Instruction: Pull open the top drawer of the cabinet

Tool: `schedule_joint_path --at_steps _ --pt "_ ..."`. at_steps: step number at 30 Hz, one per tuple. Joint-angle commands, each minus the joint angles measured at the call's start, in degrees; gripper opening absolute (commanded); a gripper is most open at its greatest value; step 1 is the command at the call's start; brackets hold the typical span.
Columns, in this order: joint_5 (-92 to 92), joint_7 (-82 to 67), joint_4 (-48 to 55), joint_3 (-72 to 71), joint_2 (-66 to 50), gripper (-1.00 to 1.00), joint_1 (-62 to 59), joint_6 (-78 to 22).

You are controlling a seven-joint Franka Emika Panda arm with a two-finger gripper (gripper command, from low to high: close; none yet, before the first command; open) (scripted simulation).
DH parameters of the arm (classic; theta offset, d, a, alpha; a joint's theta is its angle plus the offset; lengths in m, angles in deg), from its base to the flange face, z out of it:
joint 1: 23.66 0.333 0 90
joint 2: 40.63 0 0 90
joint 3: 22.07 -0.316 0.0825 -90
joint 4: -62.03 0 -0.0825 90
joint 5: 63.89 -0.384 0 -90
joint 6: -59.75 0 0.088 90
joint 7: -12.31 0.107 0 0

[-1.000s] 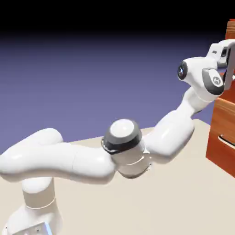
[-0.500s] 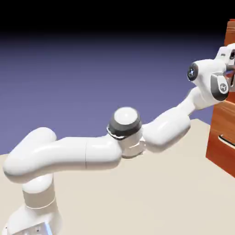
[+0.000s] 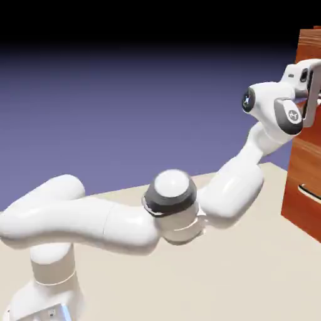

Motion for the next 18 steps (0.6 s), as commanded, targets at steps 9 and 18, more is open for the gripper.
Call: schedule_joint_path --at_steps 9,18 --pt "0.94 4.3 -18.68 -0.1 2.68 -1.0 -10.9 -7.29" --pt "-0.33 7.39 -37.36 -0.94 5.29 -1.0 -22.43 -14.36"
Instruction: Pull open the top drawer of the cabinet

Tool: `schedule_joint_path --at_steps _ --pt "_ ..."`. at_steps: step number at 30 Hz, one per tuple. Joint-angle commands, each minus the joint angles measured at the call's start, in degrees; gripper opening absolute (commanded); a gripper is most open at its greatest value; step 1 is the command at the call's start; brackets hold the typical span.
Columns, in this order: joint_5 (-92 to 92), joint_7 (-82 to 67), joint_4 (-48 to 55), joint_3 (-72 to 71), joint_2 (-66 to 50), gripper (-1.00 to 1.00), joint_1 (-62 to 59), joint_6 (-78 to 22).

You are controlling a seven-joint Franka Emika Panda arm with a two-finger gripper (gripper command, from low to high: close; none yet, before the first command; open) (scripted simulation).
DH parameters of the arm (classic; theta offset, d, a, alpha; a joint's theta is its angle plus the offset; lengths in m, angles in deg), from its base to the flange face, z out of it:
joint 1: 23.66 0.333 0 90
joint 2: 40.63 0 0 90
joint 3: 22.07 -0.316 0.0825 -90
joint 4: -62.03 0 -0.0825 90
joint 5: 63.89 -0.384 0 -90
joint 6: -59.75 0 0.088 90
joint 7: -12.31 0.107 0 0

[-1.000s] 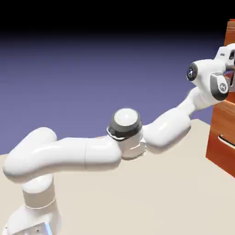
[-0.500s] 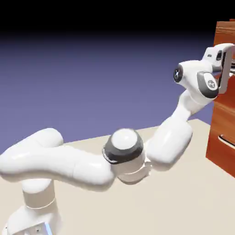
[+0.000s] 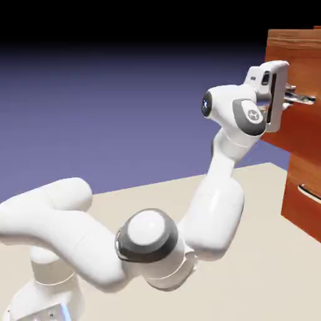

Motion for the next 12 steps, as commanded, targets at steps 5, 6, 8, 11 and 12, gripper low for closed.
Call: schedule_joint_path --at_steps 5,6,8,11,12 --pt "-1.6 1.4 -10.38 -1.04 1.57 -1.0 -6.8 -3.64" --pt "-2.08 1.62 -12.46 -1.33 1.91 -1.0 -8.21 -4.34" --pt "-3.01 1.96 -16.0 -1.88 2.52 -1.0 -10.65 -5.51" --pt "-3.84 2.44 -18.08 -2.24 2.55 1.0 -12.41 -5.92" --pt "-4.66 2.93 -20.15 -2.61 2.57 1.0 -14.16 -6.33"
